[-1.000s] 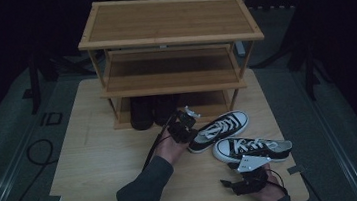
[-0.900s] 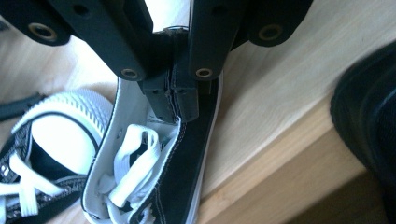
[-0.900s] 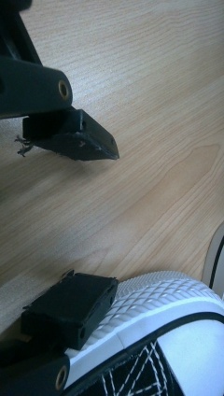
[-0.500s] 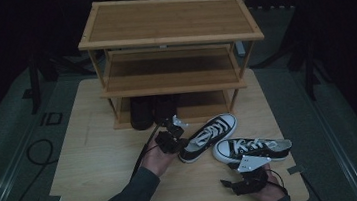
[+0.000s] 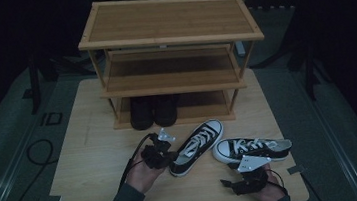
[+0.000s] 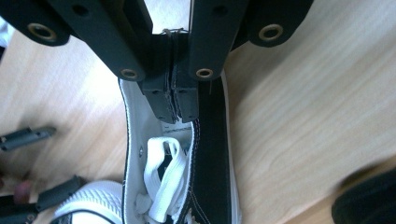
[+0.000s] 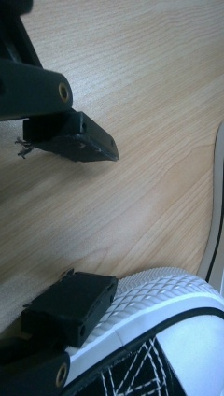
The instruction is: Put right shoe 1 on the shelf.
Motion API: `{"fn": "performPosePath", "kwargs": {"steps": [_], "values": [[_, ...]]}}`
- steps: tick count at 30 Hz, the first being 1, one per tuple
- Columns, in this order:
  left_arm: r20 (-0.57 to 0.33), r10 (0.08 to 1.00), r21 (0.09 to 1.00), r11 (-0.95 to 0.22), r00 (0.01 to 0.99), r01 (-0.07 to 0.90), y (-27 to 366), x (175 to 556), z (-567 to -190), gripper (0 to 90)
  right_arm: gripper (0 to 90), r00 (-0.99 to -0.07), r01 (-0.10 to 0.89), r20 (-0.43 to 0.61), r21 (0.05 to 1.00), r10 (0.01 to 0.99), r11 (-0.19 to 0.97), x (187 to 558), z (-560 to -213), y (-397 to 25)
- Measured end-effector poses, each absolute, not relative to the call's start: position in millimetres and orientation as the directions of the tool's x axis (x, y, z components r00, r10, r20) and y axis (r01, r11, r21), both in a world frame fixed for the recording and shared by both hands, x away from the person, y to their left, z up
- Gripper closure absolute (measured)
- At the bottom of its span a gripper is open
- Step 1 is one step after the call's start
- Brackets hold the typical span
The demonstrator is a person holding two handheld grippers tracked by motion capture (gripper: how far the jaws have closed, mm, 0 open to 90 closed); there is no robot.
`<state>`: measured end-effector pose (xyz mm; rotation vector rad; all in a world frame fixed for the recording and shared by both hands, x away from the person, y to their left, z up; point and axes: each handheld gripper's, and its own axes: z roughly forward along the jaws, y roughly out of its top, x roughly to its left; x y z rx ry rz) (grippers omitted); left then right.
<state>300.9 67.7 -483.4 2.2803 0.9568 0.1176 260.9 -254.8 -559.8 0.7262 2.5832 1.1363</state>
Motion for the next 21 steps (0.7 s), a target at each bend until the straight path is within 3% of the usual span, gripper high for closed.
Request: {"fn": "performPosePath", "kwargs": {"steps": [10,15,21], "values": [[-0.183,0.637,0.608,-0.525,0.749,0.596,70.9,288.5,-483.8,87.8,34.2,-0.849,0.350,-0.009,0.741,0.529,0.574,261.2,-559.8,-254.4],[-0.214,0.627,0.641,-0.489,0.749,0.592,80.5,291.7,-483.1,76.7,34.8,-0.847,0.353,-0.008,0.741,0.532,0.572,261.0,-559.7,-254.2],[-0.157,0.677,0.658,-0.471,0.719,0.587,91.9,301.8,-487.6,65.8,40.2,-0.832,0.375,0.000,0.736,0.555,0.563,261.2,-558.4,-251.9]]}}
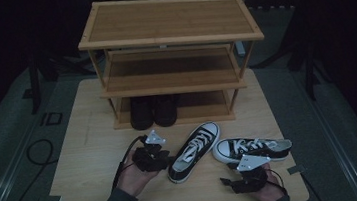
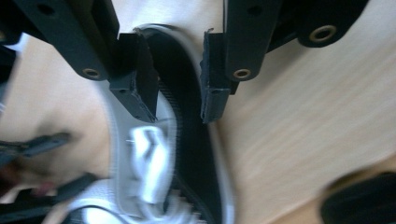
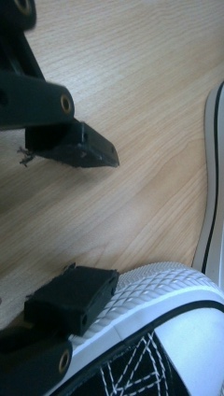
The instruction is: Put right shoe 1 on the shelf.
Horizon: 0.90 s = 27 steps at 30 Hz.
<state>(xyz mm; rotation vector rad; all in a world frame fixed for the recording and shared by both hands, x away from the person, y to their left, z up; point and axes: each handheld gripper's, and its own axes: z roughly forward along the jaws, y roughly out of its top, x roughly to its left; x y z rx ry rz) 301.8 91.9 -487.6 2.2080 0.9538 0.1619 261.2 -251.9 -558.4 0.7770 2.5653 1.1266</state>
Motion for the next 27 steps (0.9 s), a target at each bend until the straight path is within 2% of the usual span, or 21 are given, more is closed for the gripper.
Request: {"fn": "performPosePath", "kwargs": {"steps": [4,8,22,27], "values": [[-0.141,0.708,0.662,-0.453,0.692,0.598,95.6,311.9,-499.9,64.5,49.2,-0.829,0.387,0.009,0.731,0.559,0.562,260.9,-555.7,-246.3],[-0.121,0.731,0.664,-0.443,0.671,0.602,95.4,321.6,-512.6,64.0,53.7,-0.816,0.382,-0.013,0.737,0.578,0.557,259.4,-547.0,-239.1],[-0.099,0.786,0.697,-0.383,0.610,0.606,96.0,346.0,-542.8,61.6,54.3,-0.771,0.393,0.006,0.791,0.637,0.469,268.4,-505.3,-207.4],[-0.103,0.798,0.712,-0.357,0.593,0.605,93.9,350.0,-549.7,60.9,48.5,-0.752,0.397,0.004,0.801,0.660,0.448,272.6,-492.0,-193.7]]}}
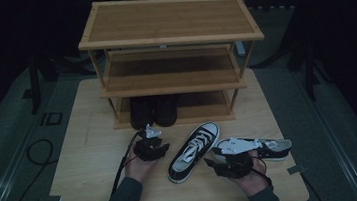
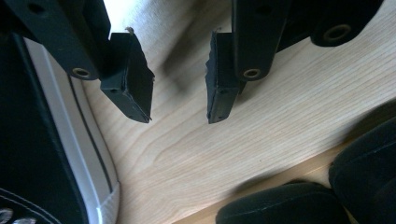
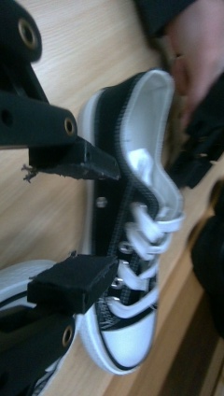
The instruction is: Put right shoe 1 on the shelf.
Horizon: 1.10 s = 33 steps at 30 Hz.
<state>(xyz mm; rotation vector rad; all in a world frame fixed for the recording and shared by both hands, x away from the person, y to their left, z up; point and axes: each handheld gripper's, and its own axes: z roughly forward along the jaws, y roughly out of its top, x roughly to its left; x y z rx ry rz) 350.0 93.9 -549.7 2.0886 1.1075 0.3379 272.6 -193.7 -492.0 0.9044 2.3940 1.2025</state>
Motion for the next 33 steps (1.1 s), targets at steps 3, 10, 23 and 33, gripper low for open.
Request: {"fn": "performPosePath", "kwargs": {"steps": [3,10,23,33], "values": [[-0.101,0.803,0.713,-0.353,0.588,0.605,93.2,351.7,-553.1,60.5,45.5,-0.738,0.414,0.022,0.804,0.674,0.427,276.1,-486.8,-186.9],[-0.104,0.815,0.729,-0.328,0.570,0.601,94.4,354.0,-557.4,59.8,40.8,-0.691,0.455,0.043,0.801,0.721,0.389,284.2,-483.4,-173.6],[-0.117,0.816,0.750,-0.301,0.566,0.589,95.6,354.8,-560.8,57.3,48.3,-0.656,0.517,0.078,0.771,0.751,0.372,288.8,-489.6,-165.4],[-0.134,0.808,0.749,-0.297,0.574,0.592,97.4,355.3,-561.0,55.1,42.3,-0.614,0.541,0.051,0.754,0.788,0.372,293.9,-491.8,-146.7]]}}
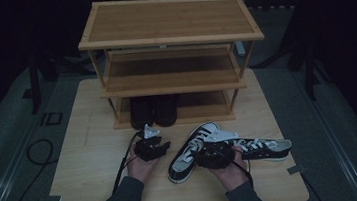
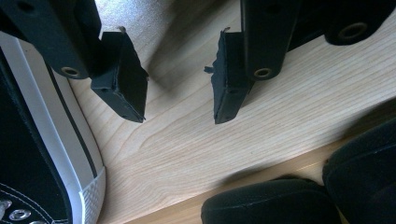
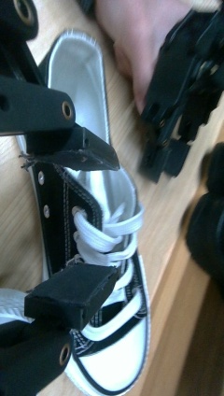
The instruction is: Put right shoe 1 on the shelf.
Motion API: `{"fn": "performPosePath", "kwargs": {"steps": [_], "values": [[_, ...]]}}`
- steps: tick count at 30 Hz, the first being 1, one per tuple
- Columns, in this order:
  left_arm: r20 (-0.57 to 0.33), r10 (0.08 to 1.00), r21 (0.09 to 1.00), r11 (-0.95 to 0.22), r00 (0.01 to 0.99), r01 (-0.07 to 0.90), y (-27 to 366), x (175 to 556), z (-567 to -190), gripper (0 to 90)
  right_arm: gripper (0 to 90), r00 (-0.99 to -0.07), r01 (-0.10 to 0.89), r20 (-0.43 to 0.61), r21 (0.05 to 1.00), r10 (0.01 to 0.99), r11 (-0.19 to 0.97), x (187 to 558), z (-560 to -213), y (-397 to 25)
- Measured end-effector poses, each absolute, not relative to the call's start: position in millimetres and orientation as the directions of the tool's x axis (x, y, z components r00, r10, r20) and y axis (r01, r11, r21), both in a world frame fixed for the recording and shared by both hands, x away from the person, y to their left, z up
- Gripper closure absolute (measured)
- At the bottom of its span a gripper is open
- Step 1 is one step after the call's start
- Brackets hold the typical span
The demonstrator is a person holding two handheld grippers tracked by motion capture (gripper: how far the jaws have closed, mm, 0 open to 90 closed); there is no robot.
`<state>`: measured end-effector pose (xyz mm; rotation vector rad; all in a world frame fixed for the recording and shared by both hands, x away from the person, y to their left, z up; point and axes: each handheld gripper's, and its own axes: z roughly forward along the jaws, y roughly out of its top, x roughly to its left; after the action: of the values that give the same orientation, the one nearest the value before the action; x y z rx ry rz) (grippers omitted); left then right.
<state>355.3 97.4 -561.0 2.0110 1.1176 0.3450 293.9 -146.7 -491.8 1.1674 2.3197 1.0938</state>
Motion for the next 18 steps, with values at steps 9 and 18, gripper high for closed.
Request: {"fn": "performPosePath", "kwargs": {"steps": [9,18], "values": [[-0.129,0.808,0.749,-0.300,0.575,0.590,96.8,355.0,-560.9,54.6,59.6,-0.607,0.609,0.126,0.709,0.785,0.357,294.2,-490.8,-148.5],[-0.135,0.807,0.749,-0.297,0.576,0.592,97.6,355.3,-560.9,54.6,82.1,-0.616,0.640,0.153,0.668,0.773,0.378,295.3,-491.8,-149.1]]}}
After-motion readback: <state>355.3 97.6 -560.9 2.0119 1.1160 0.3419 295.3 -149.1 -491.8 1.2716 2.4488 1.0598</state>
